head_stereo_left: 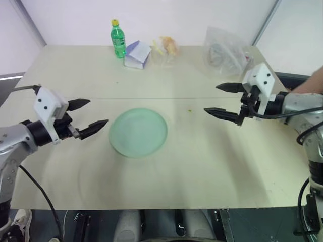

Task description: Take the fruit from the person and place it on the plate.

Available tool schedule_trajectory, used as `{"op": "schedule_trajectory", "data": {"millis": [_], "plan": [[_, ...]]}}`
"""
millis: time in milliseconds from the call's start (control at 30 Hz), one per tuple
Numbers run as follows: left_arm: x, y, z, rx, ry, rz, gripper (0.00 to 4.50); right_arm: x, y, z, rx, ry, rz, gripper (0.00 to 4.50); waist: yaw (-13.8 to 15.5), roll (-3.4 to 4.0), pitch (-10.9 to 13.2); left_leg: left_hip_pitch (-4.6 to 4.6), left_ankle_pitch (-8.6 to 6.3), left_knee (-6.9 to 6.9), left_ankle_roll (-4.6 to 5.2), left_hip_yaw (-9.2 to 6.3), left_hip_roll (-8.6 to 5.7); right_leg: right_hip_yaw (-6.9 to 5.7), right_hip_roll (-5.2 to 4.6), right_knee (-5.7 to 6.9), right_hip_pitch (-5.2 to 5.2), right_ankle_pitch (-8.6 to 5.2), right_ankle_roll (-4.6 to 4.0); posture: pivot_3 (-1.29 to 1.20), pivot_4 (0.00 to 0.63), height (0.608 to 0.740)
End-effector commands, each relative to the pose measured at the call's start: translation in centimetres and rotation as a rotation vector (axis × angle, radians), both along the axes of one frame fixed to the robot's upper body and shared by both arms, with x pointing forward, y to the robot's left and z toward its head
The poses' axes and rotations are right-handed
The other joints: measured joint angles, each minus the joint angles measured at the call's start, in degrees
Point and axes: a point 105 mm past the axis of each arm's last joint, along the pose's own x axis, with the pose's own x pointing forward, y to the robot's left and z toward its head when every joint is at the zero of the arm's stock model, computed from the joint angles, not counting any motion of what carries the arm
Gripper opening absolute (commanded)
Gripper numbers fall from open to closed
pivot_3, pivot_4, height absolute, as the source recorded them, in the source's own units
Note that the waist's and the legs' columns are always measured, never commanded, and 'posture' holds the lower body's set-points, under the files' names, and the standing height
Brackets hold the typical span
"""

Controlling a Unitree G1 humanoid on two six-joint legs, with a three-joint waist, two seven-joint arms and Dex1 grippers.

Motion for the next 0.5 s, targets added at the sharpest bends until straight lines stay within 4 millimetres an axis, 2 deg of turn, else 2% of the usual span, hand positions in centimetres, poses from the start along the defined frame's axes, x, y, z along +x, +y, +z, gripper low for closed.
{"op": "schedule_trajectory", "data": {"millis": [33,500], "plan": [[0.03,-0.07,1.3,-0.021,-0.063,-0.002,4.5,-0.22,-0.2,1.61,-0.018,-0.068,0.001,4.46,0.0,0.0,0.0,0.0,0.0,0.0,0.0,0.0,0.0,0.0,0.0,0.0,0.0,0.0,0.0,0.0,0.15,0.731],[0.37,-0.9,1.12,-0.037,-0.065,-0.017,4.5,-0.2,-0.59,1.81,-0.025,-0.073,-0.012,4.46,0.0,0.0,0.0,0.0,0.0,0.06,0.0,-0.01,0.0,0.0,0.01,0.03,0.02,0.0,0.01,0.0,0.15,0.731]]}}
